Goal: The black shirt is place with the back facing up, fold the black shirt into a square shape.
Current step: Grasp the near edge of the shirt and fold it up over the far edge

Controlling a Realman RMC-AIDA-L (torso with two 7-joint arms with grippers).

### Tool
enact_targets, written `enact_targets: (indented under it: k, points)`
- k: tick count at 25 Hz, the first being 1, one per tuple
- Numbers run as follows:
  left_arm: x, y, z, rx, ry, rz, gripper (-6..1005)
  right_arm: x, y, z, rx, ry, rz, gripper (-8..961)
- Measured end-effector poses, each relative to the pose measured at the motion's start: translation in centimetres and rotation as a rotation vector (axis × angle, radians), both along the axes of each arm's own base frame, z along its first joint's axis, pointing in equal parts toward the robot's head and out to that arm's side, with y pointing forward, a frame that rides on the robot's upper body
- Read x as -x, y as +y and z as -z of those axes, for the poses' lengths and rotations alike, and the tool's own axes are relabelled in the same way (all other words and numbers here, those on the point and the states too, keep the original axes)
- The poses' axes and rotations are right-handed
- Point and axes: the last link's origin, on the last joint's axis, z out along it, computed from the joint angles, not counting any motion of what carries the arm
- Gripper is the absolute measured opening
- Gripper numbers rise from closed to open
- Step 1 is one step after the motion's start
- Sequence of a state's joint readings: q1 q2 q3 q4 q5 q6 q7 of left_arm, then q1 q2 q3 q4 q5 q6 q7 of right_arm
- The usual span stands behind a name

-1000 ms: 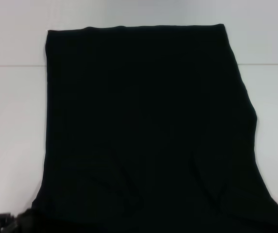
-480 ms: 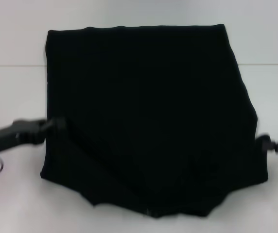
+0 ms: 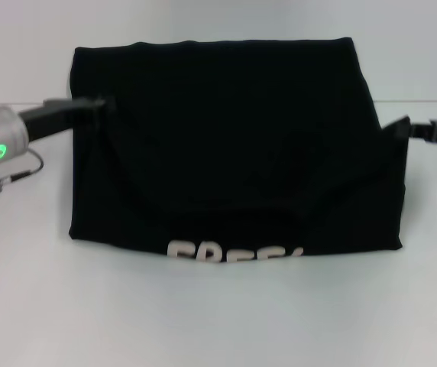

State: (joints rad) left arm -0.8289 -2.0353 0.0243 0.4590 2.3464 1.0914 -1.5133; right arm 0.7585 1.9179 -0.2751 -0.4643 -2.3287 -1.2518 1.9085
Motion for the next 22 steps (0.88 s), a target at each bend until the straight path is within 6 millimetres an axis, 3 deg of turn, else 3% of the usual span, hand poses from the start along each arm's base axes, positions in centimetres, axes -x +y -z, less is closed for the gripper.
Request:
enact_targets:
  k: [5, 12, 16, 22]
  points:
    - [-0.8, 2.6, -0.8, -0.114, 0.034, -0.066, 40, 2.1, 3.3, 0.5, -0.055, -0.072, 0.026, 55]
    - [-1.6, 4.3, -1.4, -0.196, 0.048, -0.091, 41, 4.2, 6.2, 1.0, -0.116, -0.162, 0.045, 60]
    - [-1.6, 4.6, -0.8, -0.201, 0.066, -0.104, 41, 4.2, 6.6, 1.1, -0.133, -0.178, 0.065, 62]
    - [-0.8, 4.3, 1.6, -0.194, 0.137, -0.155, 42, 2.5, 6.0, 2.7, -0.134, -0.202, 0.127, 65]
